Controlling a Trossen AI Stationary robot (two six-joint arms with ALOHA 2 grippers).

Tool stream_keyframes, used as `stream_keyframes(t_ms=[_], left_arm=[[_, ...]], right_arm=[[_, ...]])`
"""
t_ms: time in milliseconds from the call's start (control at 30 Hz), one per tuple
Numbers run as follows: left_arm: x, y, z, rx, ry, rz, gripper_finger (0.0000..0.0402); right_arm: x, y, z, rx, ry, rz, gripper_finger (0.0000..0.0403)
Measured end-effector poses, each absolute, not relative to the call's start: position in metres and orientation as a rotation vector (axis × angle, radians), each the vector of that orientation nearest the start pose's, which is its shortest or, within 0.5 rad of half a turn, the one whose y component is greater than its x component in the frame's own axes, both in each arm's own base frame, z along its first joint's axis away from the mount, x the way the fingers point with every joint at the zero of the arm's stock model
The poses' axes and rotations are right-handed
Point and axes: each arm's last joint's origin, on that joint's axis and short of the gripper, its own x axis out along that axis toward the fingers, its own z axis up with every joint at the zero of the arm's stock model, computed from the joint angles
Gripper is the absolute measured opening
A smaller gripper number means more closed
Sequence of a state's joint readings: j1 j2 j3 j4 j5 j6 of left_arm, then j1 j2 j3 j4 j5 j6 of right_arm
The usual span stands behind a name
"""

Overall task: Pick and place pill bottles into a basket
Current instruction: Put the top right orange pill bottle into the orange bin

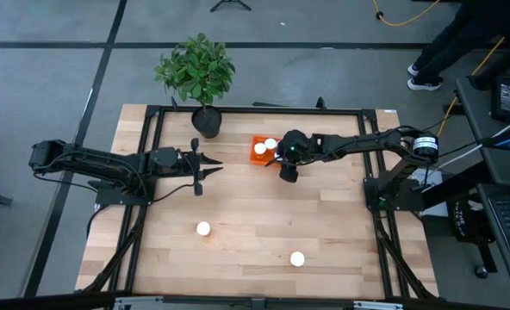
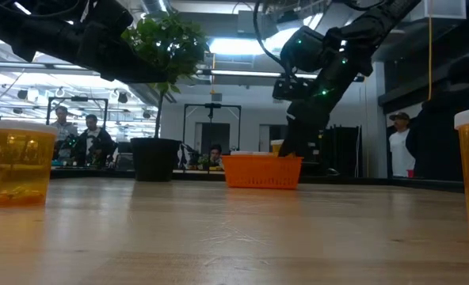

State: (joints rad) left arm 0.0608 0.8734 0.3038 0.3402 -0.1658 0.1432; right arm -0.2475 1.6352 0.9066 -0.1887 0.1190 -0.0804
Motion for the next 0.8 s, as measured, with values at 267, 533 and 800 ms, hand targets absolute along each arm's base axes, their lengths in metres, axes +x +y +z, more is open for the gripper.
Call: stream_keyframes(t_ms=[267,533,800], left_arm=[[0.182,0.016,0.202,0.155,0.245,0.209,0.0069],[0.182,0.016,0.202,0.154,0.245,0.209,0.0066],[0.182,0.016,0.202,0.154,0.245,0.209,0.0070]], right_arm=[[0.307,-0.085,0.172,-0.001,0.923,-0.290,0.0214],[0.306,-0.092,0.172,0.045,0.917,-0.251,0.0214],[0.302,-0.093,0.170,0.042,0.957,-0.249,0.0214]])
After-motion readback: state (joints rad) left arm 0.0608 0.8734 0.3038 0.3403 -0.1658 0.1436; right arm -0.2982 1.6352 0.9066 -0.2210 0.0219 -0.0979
